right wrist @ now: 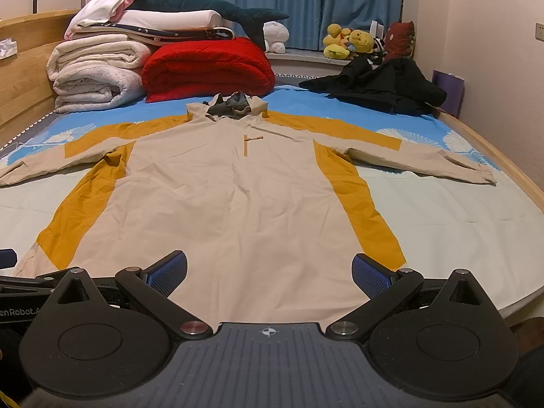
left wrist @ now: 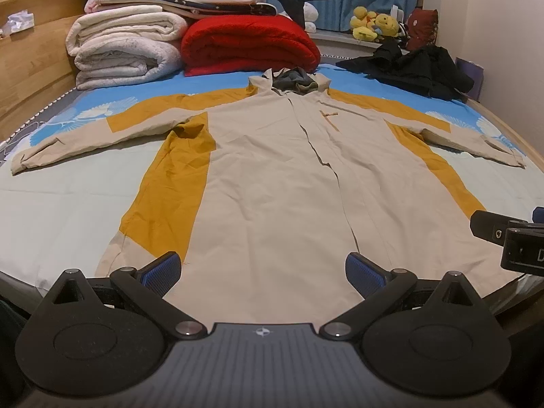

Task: Fold large clothes

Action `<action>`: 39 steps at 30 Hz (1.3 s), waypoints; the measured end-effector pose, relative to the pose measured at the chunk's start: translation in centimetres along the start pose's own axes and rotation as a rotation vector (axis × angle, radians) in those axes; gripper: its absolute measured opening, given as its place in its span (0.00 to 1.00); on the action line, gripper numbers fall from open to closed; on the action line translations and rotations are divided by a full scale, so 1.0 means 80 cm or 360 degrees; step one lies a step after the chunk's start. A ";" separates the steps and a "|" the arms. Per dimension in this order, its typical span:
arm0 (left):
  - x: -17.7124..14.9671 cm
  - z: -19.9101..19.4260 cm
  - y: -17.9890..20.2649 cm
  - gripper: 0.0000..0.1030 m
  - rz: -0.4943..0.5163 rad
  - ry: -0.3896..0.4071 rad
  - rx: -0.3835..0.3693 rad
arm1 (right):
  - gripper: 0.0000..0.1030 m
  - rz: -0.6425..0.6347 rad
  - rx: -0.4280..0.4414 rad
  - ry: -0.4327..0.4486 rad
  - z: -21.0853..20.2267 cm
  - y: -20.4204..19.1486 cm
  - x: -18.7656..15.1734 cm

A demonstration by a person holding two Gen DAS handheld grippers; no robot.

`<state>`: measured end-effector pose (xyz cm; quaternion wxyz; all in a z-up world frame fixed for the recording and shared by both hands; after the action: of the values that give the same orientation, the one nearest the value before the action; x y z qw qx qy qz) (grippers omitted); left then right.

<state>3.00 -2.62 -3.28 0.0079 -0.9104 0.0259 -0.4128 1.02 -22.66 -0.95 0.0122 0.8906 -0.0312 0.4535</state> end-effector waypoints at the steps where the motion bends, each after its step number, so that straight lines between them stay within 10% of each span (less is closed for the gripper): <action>1: 0.000 0.000 0.000 1.00 0.0000 0.0000 0.0000 | 0.99 0.0001 0.0000 -0.0001 0.000 0.000 0.000; 34: -0.001 -0.003 0.008 1.00 0.0010 0.0019 -0.0015 | 0.99 -0.0006 -0.0005 0.0003 0.001 -0.004 0.001; 39: 0.017 -0.015 0.001 0.75 0.0026 0.0098 -0.0065 | 0.90 -0.0002 -0.0031 0.0083 -0.007 -0.002 0.009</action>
<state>3.00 -2.76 -1.43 -0.0082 -0.8970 0.0421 -0.4400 1.04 -22.47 -0.03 0.0218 0.8783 -0.0347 0.4763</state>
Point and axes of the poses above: each gripper's, at about its wrist camera, not at the fingertips, and z roughly the way its jaws point, y to its right, x to its top, the point moved 3 cm from there along z, roughly the way its jaws point, and after that the axes turned 1 degree about z, right-handed, at the moved point
